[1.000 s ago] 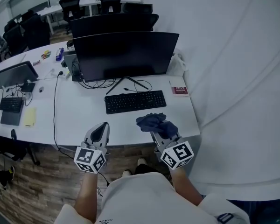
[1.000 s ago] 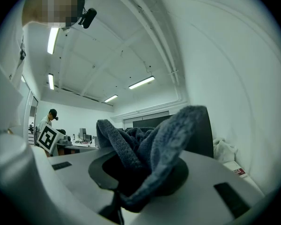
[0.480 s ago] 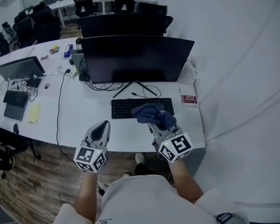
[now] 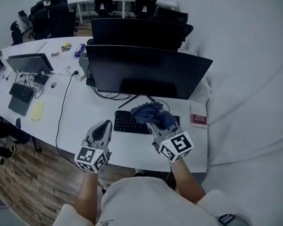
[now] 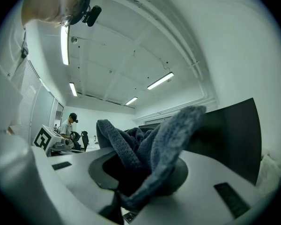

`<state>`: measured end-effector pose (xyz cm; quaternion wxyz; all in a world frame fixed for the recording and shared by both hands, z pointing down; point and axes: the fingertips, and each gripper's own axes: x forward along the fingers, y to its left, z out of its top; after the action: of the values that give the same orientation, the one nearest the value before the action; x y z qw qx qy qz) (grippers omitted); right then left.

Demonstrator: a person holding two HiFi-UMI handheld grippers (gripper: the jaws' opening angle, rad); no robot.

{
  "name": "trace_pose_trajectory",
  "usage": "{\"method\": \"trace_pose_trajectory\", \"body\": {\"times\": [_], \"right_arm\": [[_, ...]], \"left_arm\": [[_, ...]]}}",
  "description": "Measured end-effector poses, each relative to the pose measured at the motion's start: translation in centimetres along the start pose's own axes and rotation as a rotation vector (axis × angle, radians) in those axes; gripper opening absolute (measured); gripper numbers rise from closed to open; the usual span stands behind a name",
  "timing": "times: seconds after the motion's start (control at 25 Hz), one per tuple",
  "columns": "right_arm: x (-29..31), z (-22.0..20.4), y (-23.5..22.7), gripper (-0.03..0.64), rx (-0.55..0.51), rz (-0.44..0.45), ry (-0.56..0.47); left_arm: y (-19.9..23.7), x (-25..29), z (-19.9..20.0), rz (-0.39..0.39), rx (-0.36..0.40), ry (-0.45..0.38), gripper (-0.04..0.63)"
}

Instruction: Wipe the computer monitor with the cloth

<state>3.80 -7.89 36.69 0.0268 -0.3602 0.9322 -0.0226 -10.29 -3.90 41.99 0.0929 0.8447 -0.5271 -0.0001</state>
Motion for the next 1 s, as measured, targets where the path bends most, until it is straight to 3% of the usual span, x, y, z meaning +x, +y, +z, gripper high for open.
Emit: {"method": "trace_pose_trajectory", "body": {"times": [0.4,0.76,1.0], "right_arm": [[4.3,0.8,-4.6,0.106,-0.007,0.136,0.003],[7.9,2.5,-3.6,0.106,-0.068,0.279,-0.015],[12.0,5.2,-2.5,0.106,-0.118,0.314,-0.034]], "left_arm": [[0.2,4.3,-0.6,0.101,-0.004,0.015,0.007],[2.1,5.5,0.9,0.155,0.039,0.002,0.007],[4.0,7.0,4.0,0.117,0.043,-0.044,0.007]]}}
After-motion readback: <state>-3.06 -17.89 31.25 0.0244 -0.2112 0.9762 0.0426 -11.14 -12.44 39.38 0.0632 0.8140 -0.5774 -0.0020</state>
